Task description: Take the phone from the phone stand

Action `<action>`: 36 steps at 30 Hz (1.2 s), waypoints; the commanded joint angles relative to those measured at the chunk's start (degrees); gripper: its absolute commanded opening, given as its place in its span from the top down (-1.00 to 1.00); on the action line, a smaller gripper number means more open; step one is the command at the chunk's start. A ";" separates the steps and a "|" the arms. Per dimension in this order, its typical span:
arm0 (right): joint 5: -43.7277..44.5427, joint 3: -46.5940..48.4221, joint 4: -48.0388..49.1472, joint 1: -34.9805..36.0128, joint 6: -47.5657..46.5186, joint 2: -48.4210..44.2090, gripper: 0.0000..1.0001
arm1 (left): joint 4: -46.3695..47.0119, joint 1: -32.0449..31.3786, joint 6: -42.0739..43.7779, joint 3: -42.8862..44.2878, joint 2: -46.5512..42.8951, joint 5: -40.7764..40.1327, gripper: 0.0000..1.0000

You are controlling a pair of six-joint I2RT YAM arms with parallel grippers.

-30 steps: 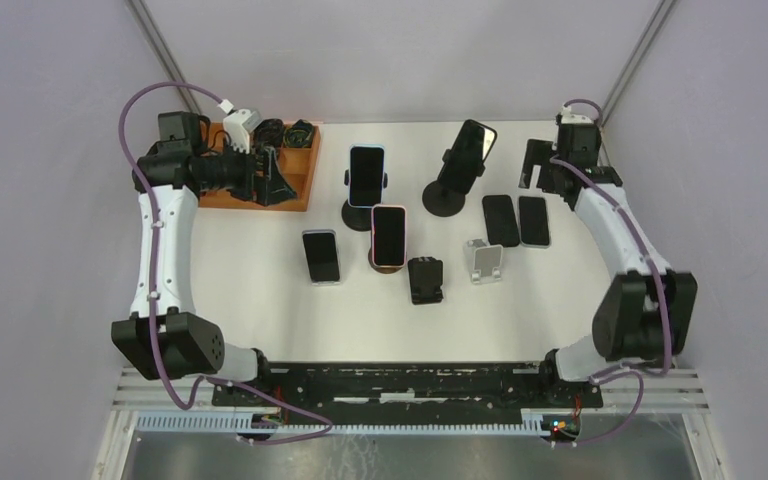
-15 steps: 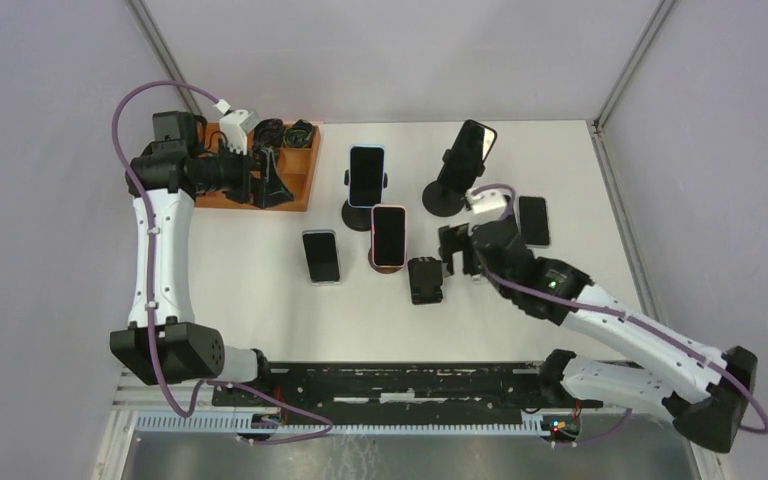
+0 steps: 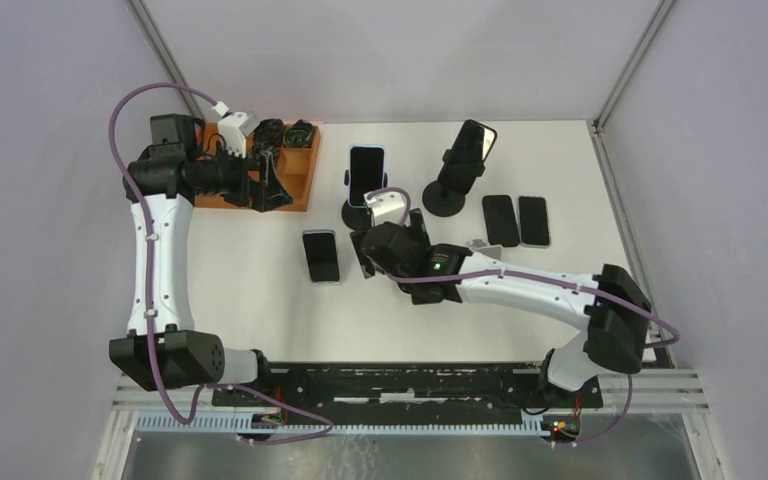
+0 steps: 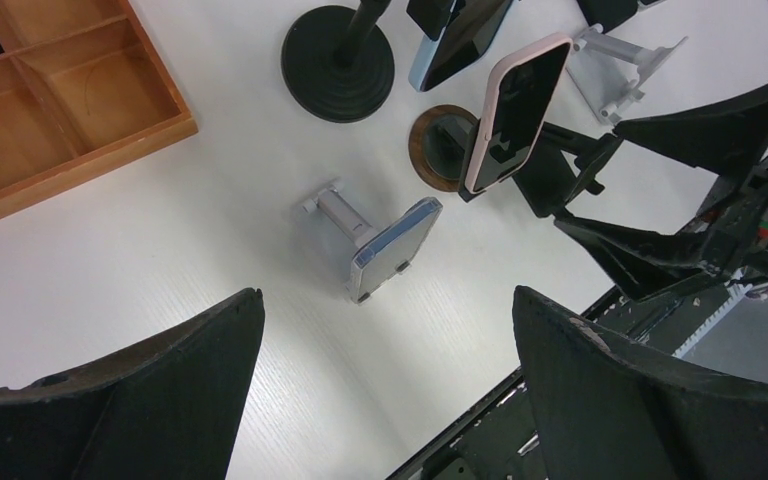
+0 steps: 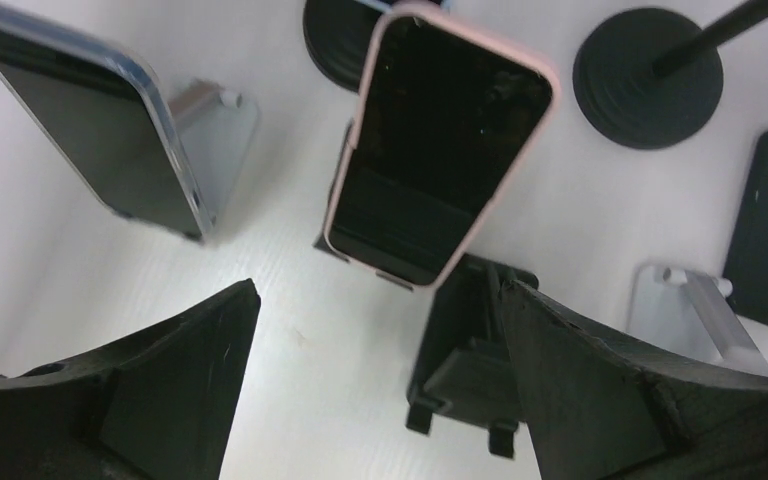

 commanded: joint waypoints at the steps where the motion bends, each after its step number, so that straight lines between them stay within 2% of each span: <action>1: 7.18 8.21 1.17 -0.10 1.58 6.01 -0.96 | -1.20 0.06 2.87 -0.89 -1.08 -0.06 -1.00; 8: 6.11 8.97 1.68 -5.97 3.78 9.41 -0.96 | -1.76 0.05 4.74 -1.32 -2.05 0.32 -1.00; 13: 6.64 10.06 1.86 -6.36 1.76 11.35 -0.96 | -1.81 0.14 5.31 -1.38 -1.85 1.13 -1.00; 17: 2.68 8.40 6.35 -7.53 -0.11 11.92 -0.96 | -1.73 0.03 5.43 -1.59 -1.55 1.77 -1.00; 25: 0.34 8.17 7.49 -10.79 0.45 14.05 -0.96 | -1.81 0.05 5.77 -1.42 -1.43 2.50 -1.00; 36: -4.23 11.27 8.90 -10.67 -0.85 18.01 -0.96 | -1.80 0.04 6.21 -1.25 -1.40 2.48 -1.00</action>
